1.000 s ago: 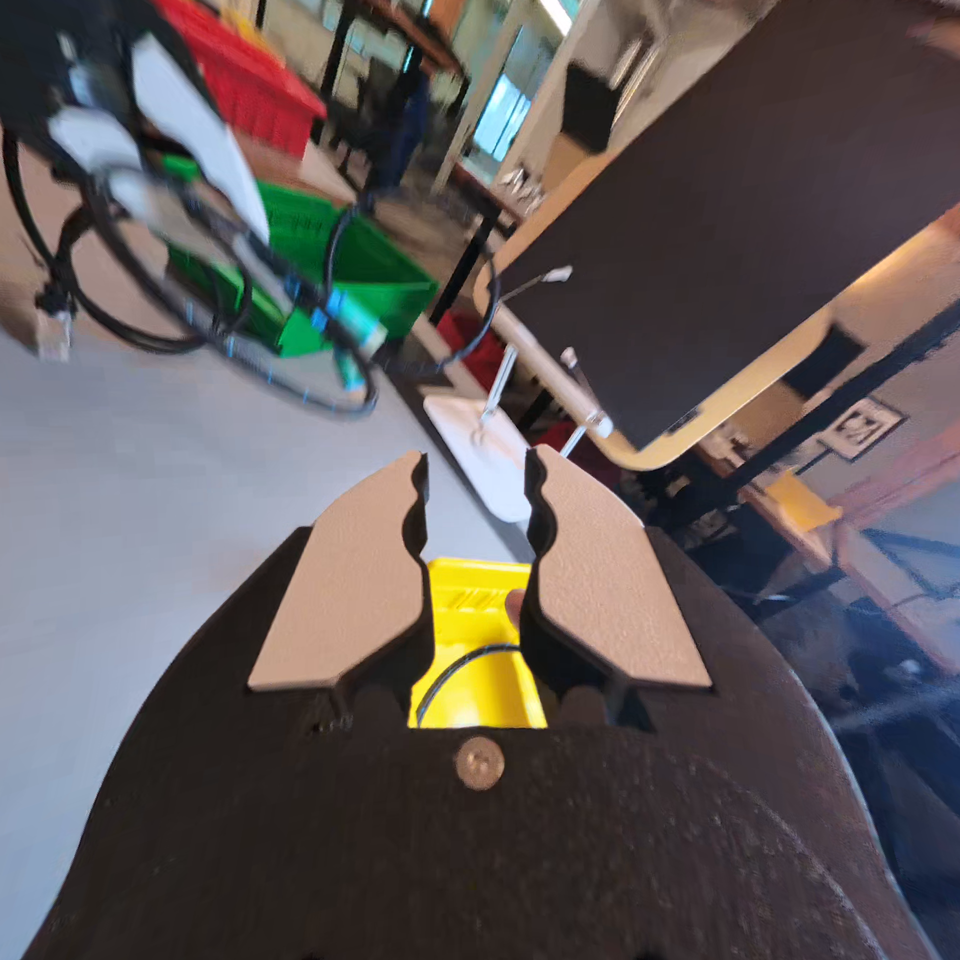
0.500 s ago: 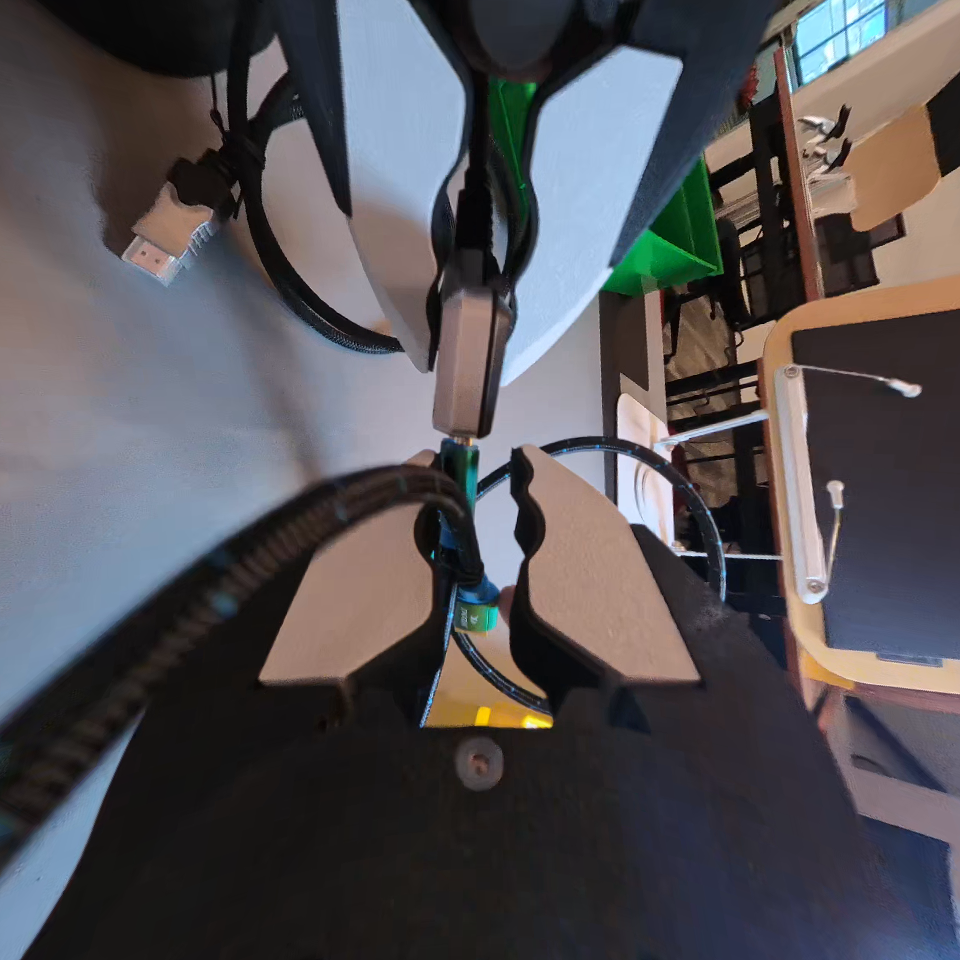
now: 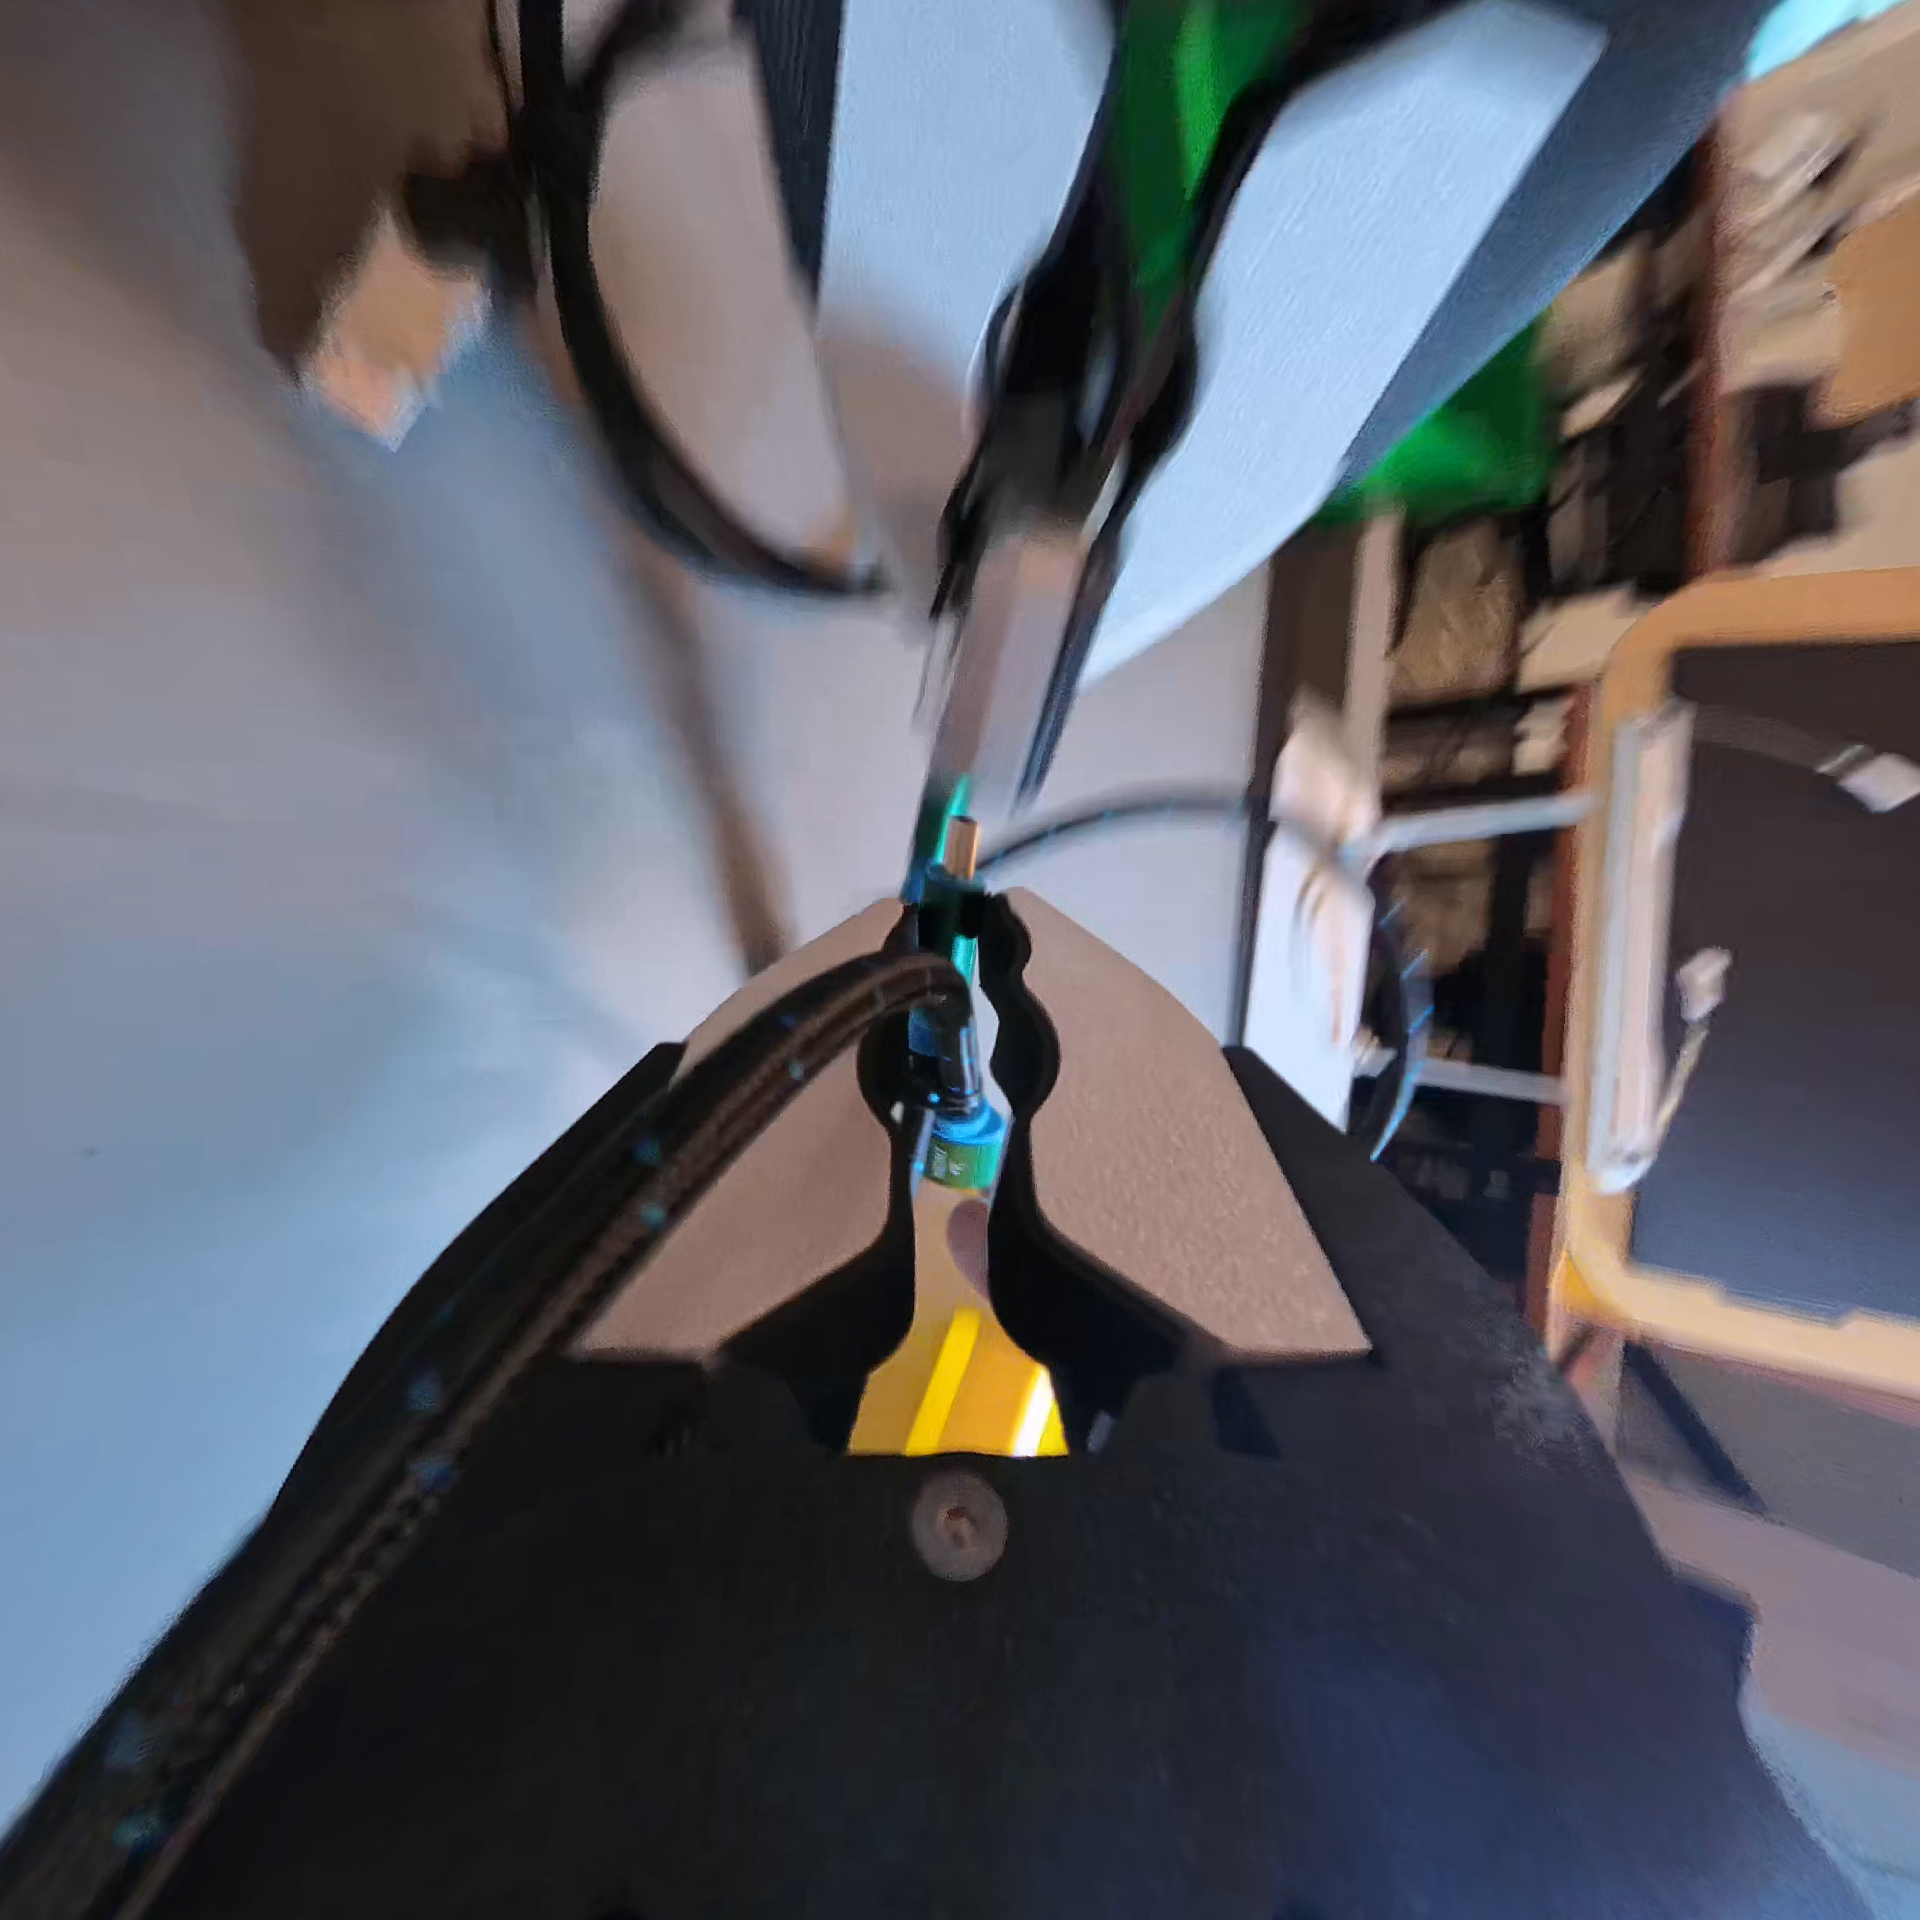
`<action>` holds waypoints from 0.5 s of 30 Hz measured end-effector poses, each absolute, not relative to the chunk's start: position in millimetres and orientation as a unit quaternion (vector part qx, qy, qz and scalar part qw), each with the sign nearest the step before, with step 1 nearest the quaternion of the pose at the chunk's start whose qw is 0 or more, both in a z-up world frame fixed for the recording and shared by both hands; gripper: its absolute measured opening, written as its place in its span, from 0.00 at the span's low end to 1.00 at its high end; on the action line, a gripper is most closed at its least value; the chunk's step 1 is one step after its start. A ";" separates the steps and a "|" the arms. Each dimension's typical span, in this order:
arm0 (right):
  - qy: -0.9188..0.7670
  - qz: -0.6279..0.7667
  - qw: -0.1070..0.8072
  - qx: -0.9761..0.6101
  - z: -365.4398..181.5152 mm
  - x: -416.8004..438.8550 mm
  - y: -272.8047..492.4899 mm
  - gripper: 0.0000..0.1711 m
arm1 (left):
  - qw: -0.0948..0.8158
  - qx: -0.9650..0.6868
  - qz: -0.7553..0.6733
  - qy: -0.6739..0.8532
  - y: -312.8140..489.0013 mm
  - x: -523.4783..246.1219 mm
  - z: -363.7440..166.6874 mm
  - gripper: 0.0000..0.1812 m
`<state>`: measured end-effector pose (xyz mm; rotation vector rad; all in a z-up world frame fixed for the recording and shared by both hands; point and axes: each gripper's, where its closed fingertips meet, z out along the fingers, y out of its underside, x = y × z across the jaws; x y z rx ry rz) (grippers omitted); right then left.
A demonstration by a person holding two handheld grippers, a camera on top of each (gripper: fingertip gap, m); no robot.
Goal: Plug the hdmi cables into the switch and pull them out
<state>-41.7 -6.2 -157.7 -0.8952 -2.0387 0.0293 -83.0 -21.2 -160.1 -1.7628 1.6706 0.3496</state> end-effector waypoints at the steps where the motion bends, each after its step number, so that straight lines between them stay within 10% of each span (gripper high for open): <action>1: -0.826 -0.045 0.402 -0.392 -173.0 -25.8 15.5 0.07 | 0.330 -0.683 0.151 0.633 -20.0 -93.5 -156.1 0.13; 9: -0.652 0.017 0.563 -0.507 -60.4 45.0 95.4 0.06 | 0.415 -0.724 0.165 0.526 -16.9 -177.7 -82.6 0.13; 15: -0.567 -0.134 0.513 -0.630 -62.7 103.0 185.4 0.07 | 0.476 -0.697 0.168 0.509 -16.9 -168.6 -49.6 0.12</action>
